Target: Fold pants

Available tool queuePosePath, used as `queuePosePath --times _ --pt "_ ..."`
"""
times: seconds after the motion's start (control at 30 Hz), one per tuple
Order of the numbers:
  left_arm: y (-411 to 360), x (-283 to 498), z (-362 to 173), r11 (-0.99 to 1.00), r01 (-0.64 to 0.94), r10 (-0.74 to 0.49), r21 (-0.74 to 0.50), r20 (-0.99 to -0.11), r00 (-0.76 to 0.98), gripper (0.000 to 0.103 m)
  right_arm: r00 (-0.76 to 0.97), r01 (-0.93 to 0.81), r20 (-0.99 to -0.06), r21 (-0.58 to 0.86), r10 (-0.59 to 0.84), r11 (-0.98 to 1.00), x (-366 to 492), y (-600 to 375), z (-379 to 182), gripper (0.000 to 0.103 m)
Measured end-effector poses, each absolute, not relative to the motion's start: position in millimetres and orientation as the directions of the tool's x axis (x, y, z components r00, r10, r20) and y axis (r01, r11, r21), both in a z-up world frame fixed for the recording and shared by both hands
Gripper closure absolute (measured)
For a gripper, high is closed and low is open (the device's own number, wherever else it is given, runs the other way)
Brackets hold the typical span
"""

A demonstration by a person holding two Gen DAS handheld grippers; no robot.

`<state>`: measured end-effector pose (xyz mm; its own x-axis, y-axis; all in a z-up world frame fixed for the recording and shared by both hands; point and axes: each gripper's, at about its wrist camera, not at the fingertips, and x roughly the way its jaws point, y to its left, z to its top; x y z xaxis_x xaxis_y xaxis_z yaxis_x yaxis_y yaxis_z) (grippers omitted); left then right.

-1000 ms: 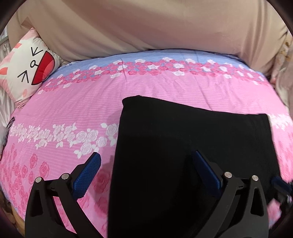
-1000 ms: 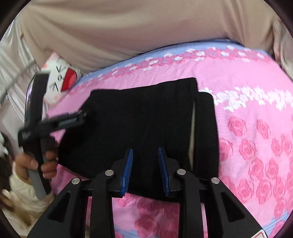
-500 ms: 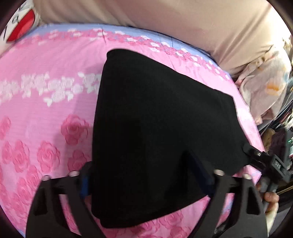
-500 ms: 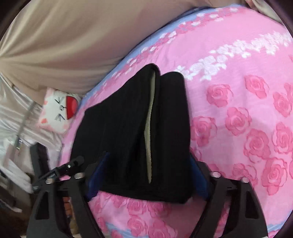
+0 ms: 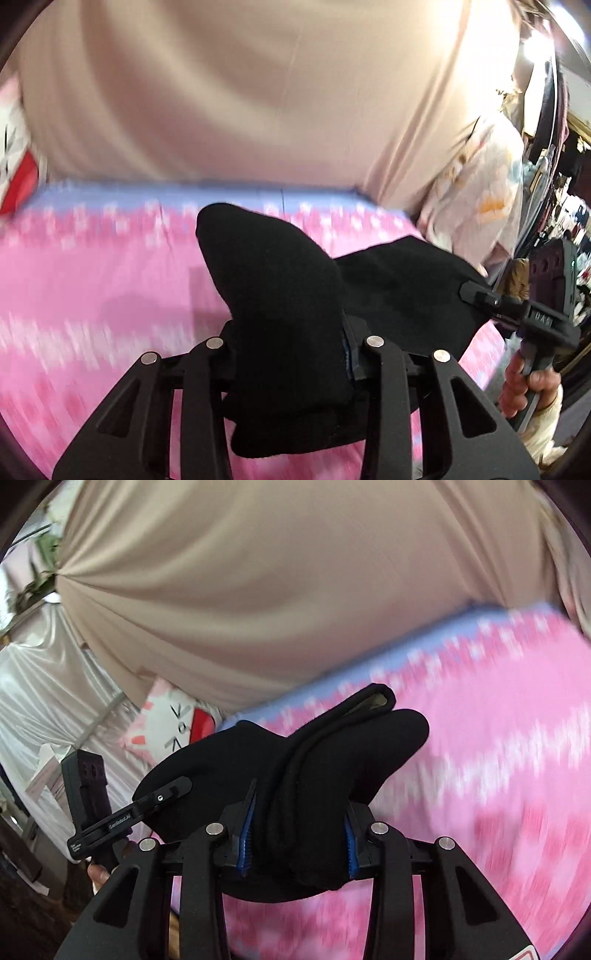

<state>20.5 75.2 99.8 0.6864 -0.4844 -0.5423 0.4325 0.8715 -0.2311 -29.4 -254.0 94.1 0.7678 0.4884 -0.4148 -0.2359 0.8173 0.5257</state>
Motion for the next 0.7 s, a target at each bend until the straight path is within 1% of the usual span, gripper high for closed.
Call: queuePosePath --times 0.07,0.13,0.17,0.2,0.23,0.27,0.3,0.33,0.37,0.4,0.43,0.47,0.5,0.53,0.57,0.63,0.7 --pt "71 39 113 0.881 0.431 -0.466 -0.194 -0.509 0.724 0.068 0.791 -0.264 -0.379 0.498 0.481 0.826 1 -257 111 0.066" --pt "67 64 121 0.892 0.421 -0.445 -0.163 -0.473 0.76 0.067 0.807 -0.265 -0.363 0.481 0.465 0.836 29 -258 115 0.064" --pt "67 79 120 0.9 0.406 -0.431 -0.16 -0.468 0.771 0.066 0.805 -0.267 -0.365 0.481 0.468 0.835 55 -262 110 0.062" --pt "65 94 116 0.906 0.394 -0.417 -0.153 -0.473 0.776 0.062 0.804 -0.261 -0.372 0.481 0.464 0.837 69 -264 105 0.057" --pt "64 111 109 0.915 0.375 -0.399 -0.15 -0.479 0.782 0.054 0.809 -0.227 -0.391 0.482 0.439 0.846 100 -271 86 0.053" --pt "63 132 94 0.927 0.342 -0.374 -0.156 -0.485 0.791 0.042 0.809 -0.205 -0.407 0.481 0.424 0.852 114 -275 74 0.044" --pt "63 157 70 0.95 0.281 -0.312 -0.139 -0.504 0.805 0.011 0.805 -0.137 -0.468 0.453 0.365 0.881 140 -282 47 0.042" --pt "63 172 52 0.971 0.216 -0.236 -0.098 -0.519 0.821 0.006 0.798 -0.055 -0.528 0.416 0.291 0.908 153 -289 26 0.042" --pt "64 186 32 0.991 0.135 -0.126 -0.025 -0.55 0.826 0.006 0.776 0.052 -0.599 0.373 0.198 0.926 164 -298 6 0.045" --pt "65 197 15 0.995 0.086 -0.039 0.052 -0.587 0.809 0.008 0.762 0.114 -0.629 0.362 0.152 0.925 164 -307 -9 0.059" --pt "72 202 2 0.994 0.072 -0.004 0.086 -0.619 0.785 0.009 0.765 0.109 -0.619 0.396 0.177 0.912 159 -314 -16 0.067" --pt "81 200 -2 0.995 0.075 -0.018 0.065 -0.628 0.778 0.009 0.771 0.092 -0.602 0.428 0.208 0.899 152 -317 -16 0.072" --pt "89 197 -1 0.997 0.065 -0.025 0.04 -0.628 0.778 0.009 0.778 0.071 -0.589 0.428 0.219 0.901 148 -313 -9 0.072" --pt "95 194 7 0.998 0.057 -0.035 0.016 -0.62 0.784 0.009 0.785 0.038 -0.576 0.415 0.23 0.909 147 -305 0 0.078" --pt "94 192 15 0.998 0.065 -0.049 0.003 -0.613 0.789 0.009 0.79 -0.007 -0.56 0.401 0.251 0.916 147 -294 11 0.087" --pt "76 197 37 0.994 0.107 -0.097 -0.017 -0.583 0.807 0.007 0.789 -0.108 -0.535 0.364 0.303 0.925 159 -262 32 0.087" --pt "51 206 44 0.99 0.139 -0.122 -0.017 -0.589 0.799 0.005 0.768 -0.171 -0.543 0.336 0.339 0.926 179 -233 35 0.087"
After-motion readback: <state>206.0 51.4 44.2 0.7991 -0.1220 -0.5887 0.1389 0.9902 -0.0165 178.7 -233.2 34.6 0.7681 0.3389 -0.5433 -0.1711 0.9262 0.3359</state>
